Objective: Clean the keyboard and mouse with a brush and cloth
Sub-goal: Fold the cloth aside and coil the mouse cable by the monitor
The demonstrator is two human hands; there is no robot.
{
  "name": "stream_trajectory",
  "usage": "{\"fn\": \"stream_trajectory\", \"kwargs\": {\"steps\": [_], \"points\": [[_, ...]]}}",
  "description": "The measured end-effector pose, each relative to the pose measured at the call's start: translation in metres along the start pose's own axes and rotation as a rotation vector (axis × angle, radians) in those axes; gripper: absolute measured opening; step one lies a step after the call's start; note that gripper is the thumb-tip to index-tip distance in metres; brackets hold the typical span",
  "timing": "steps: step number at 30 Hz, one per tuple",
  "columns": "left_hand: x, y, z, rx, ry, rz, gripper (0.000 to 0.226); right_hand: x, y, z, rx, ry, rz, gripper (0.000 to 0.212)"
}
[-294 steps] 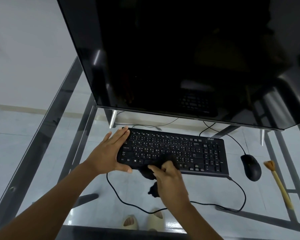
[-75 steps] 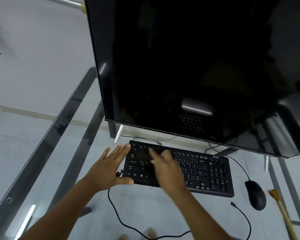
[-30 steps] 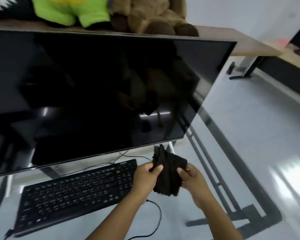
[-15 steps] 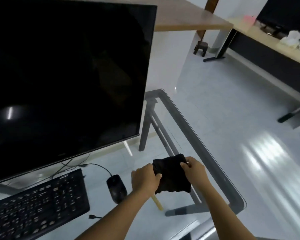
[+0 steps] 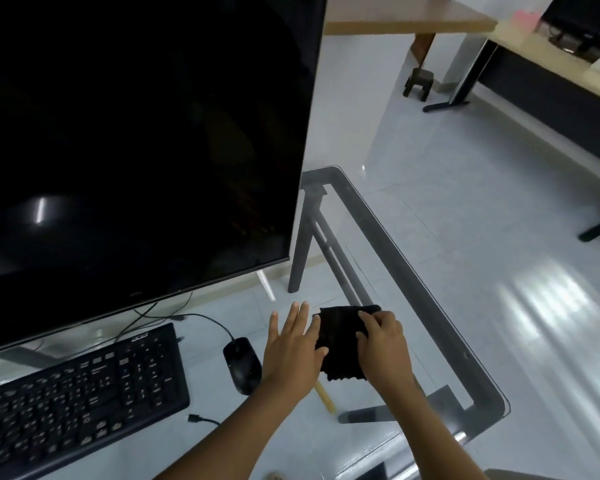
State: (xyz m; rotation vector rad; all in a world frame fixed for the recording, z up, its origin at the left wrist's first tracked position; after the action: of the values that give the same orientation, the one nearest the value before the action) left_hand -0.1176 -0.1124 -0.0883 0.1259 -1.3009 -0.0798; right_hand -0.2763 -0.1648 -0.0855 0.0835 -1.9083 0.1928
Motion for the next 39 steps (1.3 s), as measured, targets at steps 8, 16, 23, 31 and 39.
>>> {"fn": "stream_trajectory", "kwargs": {"steps": [8,16,23,31,39], "points": [[0.042,0.074,-0.102,0.3,0.205,0.07,0.063,-0.018,0.026,-0.133,0.232,-0.145,-0.092,0.036],[0.068,0.188,-0.236,0.54,0.205,0.189,0.064,-0.041,0.078,-0.254,0.386,-0.172,-0.173,0.037],[0.077,0.262,-0.327,0.664,0.204,0.255,0.064,-0.057,0.098,-0.304,0.361,-0.092,-0.246,0.041],[0.067,0.332,-0.392,0.956,0.257,0.317,0.047,-0.087,0.114,-0.29,-0.049,-0.012,-0.354,0.039],[0.056,0.339,-0.41,1.087,0.368,0.335,0.033,-0.106,0.122,-0.287,-0.086,-0.205,-0.296,0.028]]}}
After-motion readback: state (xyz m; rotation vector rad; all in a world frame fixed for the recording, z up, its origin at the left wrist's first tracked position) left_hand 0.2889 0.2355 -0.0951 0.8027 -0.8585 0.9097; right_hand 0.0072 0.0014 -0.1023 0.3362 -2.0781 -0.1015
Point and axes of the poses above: each hand's wrist, its own y-axis away from the middle knuckle, its own x-axis out of the back of the hand, z = x × y, the point moved 3 cm from there along -y, towards the middle knuckle, and after that the axes turned 2 degrees about z, right-handed, at the moved point
